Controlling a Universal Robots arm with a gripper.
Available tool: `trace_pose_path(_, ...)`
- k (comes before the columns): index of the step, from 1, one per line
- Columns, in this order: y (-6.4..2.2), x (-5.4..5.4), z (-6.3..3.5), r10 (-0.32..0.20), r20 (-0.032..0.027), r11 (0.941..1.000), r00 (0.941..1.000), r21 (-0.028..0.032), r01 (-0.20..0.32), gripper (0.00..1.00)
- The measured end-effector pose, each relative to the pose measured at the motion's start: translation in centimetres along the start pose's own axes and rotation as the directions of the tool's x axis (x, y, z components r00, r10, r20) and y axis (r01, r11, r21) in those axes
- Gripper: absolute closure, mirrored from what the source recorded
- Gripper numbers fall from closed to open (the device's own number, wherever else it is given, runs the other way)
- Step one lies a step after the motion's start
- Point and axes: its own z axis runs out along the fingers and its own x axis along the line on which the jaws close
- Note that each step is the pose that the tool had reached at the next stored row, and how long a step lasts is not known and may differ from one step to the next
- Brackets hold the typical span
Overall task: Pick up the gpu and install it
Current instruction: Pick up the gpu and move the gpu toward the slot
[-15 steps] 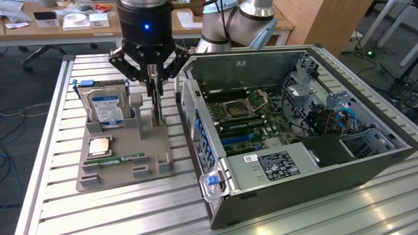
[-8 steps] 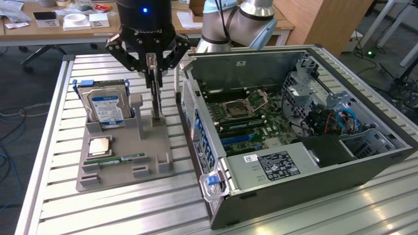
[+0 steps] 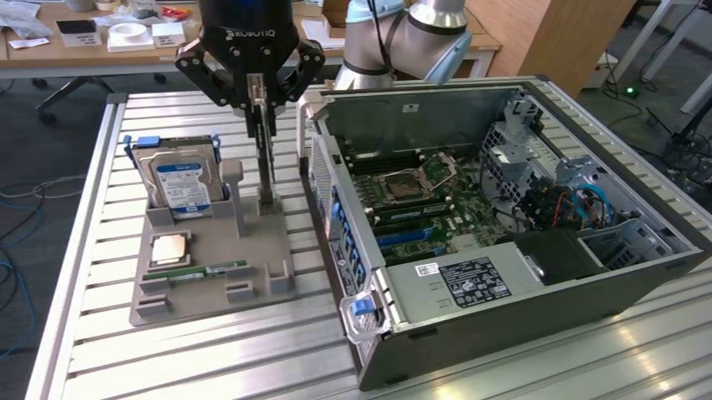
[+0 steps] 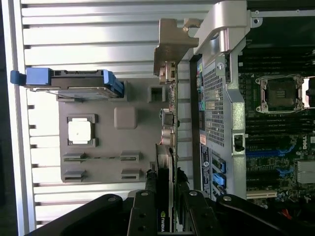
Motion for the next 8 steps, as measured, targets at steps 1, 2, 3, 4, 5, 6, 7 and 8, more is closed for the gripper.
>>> trace_pose_path(1, 0.00, 0.00, 0.00, 0.000, 0.0000, 1.0000, 1.0000, -0.0001, 0.000, 0.74)
trace_pose_path(2, 0.00, 0.00, 0.00, 0.000, 0.0000, 1.0000, 1.0000, -0.0001, 0.000, 0.74)
trace_pose_path(3, 0.00, 0.00, 0.00, 0.000, 0.0000, 1.0000, 1.0000, -0.0001, 0.000, 0.74)
trace_pose_path(4, 0.00, 0.00, -0.01, -0.001, -0.0001, 1.0000, 1.0000, 0.0000, 0.001, 0.74)
trace_pose_path(5, 0.00, -0.02, -0.01, -0.004, -0.0002, 1.0000, 1.0000, -0.0001, 0.004, 0.74)
trace_pose_path(6, 0.01, -0.09, -0.02, -0.009, -0.0006, 1.0000, 1.0000, -0.0001, 0.009, 0.74)
trace_pose_path(7, 0.01, -0.16, -0.02, -0.014, -0.0009, 0.9999, 0.9999, -0.0003, 0.014, 0.74)
trace_pose_path(8, 0.01, -0.21, -0.01, -0.019, -0.0009, 0.9998, 0.9998, -0.0006, 0.019, 0.74)
